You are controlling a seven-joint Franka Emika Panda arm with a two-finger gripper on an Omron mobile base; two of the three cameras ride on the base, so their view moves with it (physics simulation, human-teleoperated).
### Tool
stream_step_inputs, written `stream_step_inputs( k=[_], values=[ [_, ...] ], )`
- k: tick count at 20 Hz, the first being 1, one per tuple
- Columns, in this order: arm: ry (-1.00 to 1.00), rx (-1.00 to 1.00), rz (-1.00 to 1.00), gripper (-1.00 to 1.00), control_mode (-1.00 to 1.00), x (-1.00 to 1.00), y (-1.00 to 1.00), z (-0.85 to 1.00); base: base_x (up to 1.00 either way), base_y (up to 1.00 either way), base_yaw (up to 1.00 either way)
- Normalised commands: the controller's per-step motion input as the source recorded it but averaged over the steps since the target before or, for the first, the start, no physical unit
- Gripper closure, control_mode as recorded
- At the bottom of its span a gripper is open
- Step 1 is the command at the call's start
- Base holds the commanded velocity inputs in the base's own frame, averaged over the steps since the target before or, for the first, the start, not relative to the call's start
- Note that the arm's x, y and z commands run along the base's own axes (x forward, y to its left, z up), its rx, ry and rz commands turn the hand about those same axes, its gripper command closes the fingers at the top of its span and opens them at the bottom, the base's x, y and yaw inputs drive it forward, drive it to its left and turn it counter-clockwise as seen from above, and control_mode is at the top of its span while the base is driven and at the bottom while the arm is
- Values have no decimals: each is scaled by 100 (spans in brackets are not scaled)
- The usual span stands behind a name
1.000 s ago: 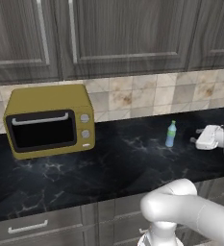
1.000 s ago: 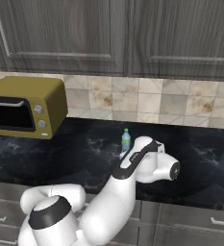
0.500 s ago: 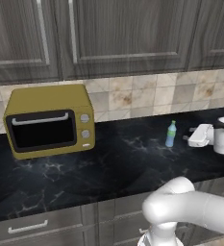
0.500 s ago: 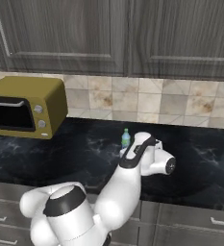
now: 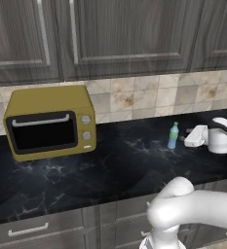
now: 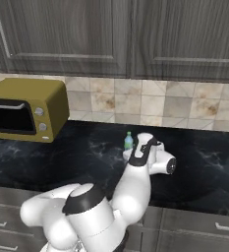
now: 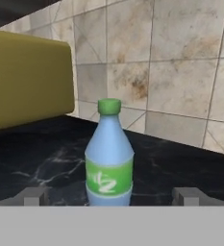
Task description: Take the bottled waters from the counter and place them in the freezer to freeze. Close the freezer door after placing the bottles.
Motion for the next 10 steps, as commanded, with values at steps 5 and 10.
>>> stream_step_inputs(
  k=[5,10],
  values=[
    [3,0,0,-100,-100,35,6,-9,0,0,0],
    [0,0,4,-100,-100,2,12,-1,0,0,0]
  ],
)
